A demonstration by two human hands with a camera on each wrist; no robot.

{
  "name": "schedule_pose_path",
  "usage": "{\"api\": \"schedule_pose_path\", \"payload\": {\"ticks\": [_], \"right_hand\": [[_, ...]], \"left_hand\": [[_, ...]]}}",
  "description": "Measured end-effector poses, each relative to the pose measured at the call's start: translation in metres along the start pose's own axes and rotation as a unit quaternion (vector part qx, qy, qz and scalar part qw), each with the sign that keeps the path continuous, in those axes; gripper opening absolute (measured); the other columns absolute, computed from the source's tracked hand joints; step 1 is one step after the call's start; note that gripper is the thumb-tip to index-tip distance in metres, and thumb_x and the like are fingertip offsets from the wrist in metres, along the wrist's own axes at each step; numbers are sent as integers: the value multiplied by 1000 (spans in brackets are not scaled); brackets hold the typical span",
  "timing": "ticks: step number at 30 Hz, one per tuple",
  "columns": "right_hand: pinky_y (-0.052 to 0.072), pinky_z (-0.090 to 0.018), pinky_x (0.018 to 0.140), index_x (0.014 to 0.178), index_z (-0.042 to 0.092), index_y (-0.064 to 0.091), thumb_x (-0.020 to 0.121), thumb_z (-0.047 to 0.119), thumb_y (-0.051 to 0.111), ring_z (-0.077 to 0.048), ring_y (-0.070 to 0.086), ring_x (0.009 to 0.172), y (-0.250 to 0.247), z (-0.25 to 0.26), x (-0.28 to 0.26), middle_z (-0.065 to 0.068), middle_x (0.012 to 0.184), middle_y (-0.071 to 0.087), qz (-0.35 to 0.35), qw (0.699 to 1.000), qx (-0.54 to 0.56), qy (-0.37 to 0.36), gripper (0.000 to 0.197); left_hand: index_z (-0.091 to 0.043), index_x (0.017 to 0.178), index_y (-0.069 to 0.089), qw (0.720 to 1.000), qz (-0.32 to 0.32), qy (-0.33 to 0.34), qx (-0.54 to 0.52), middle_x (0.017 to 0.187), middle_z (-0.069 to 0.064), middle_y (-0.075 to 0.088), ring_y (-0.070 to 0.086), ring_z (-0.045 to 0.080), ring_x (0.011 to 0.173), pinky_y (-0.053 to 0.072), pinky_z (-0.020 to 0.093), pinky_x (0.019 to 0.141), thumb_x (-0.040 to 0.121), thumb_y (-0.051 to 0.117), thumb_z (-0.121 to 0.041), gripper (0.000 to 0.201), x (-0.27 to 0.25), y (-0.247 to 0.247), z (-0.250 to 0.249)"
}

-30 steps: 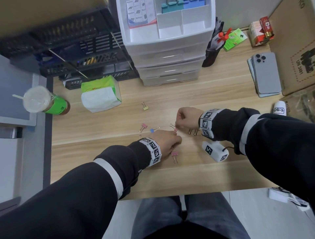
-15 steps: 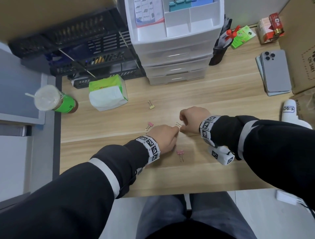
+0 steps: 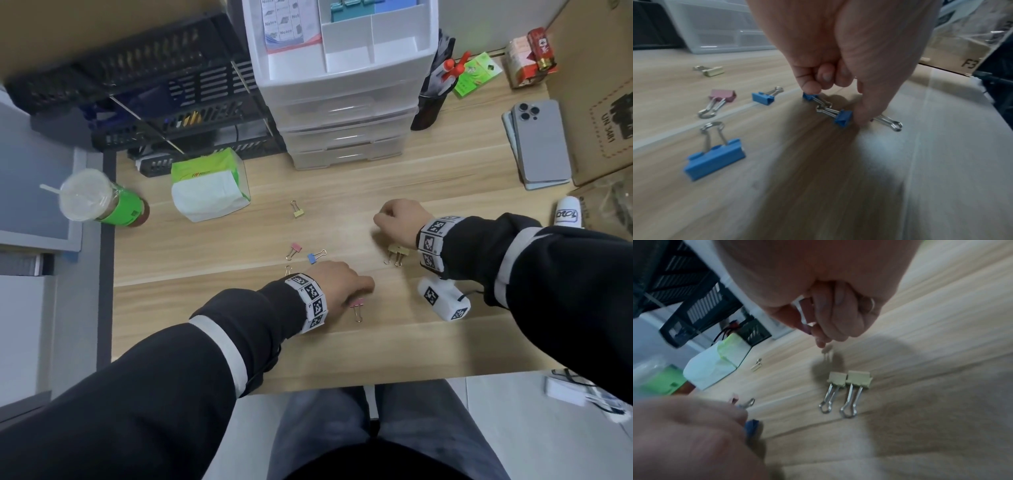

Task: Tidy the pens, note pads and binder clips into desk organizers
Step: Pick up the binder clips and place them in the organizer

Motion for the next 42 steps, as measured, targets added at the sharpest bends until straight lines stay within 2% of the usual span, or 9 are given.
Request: {"api": "schedule_pose_path", "payload": {"ticks": [4, 11, 15, 18, 23, 28, 34, 39, 42], "right_hand": [[40, -28, 74, 98, 11, 73, 91, 23, 48, -26, 59, 89, -9, -12, -1, -4, 88, 68, -26, 991, 132, 28, 28], [25, -13, 32, 89, -3, 64, 88, 1, 42, -11, 38, 28, -11, -23, -14, -11, 63, 51, 12, 915, 379, 139, 23], [15, -12, 32, 88, -3, 57, 89, -3, 32, -6, 26, 30, 1, -21, -18, -8, 63, 45, 135, 856, 473, 160, 26], [12, -12, 33, 84, 3, 55, 93, 2, 34, -5, 24, 33, 2, -16, -18, -3, 60, 38, 151, 837, 503, 154, 23], [9, -15, 36, 68, 14, 43, 85, 4, 36, -6, 21, 36, 3, -2, -14, 0, 58, 31, 173, 835, 507, 126, 21], [7, -16, 38, 64, 16, 40, 87, 10, 33, -6, 19, 37, 3, 17, -3, 2, 57, 30, 163, 830, 521, 118, 25], [16, -16, 32, 70, 15, 45, 102, 30, 47, -7, 26, 39, 10, 35, 7, -1, 59, 39, 157, 865, 468, 89, 36], [23, -18, 31, 104, 2, 65, 99, 9, 50, -8, 36, 43, 11, 36, 5, -6, 69, 55, 144, 892, 422, 76, 17], [22, -17, 31, 100, 1, 66, 98, 3, 47, -8, 35, 42, 10, 35, 6, -7, 72, 56, 137, 897, 411, 87, 19]], "left_hand": [[-29, 82, 50, 999, 17, 49, 19, 70, -8, 57, 51, 23, 74, 23, 30, 61, 78, 55, -10, 19, 13, 11, -4], [-23, 96, 61, 1000, -12, 26, -5, 78, -2, 65, 52, 22, 73, 31, 30, 64, 89, 52, -34, 16, 19, 7, -10], [-14, 101, 60, 993, -58, -61, -86, 86, 8, 68, 62, 34, 82, 48, 37, 70, 96, 36, -37, 34, 16, -4, 7], [-14, 94, 66, 983, -90, -104, -119, 85, 8, 69, 62, 33, 82, 46, 36, 69, 95, 30, -36, 42, 8, -13, 25], [-18, 58, 50, 954, -124, -201, -184, 60, 1, 54, 53, 28, 65, 37, 33, 60, 100, 35, -29, 46, -14, -28, 68], [-22, 67, 54, 942, -104, -252, -198, 68, -4, 57, 57, 24, 74, 43, 34, 67, 103, 34, -34, 43, -33, -23, 103], [-5, 104, 63, 931, -10, -291, -220, 121, -3, 69, 65, 26, 107, 52, 35, 92, 99, 38, -8, 26, -37, 0, 127], [-12, 108, 53, 939, 28, -310, -149, 109, 4, 66, 65, 29, 92, 56, 43, 82, 88, 49, -5, 21, -40, -1, 131], [-12, 111, 49, 941, 13, -318, -111, 93, 6, 63, 63, 28, 82, 55, 42, 74, 90, 48, -8, 21, -38, -6, 133]]}}
Point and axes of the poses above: each hand's wrist, its own x-axis towards the middle knuckle, its own y-axis out of the palm, z = x × y, the point moved 6 cm from there along x, towards the middle knuckle
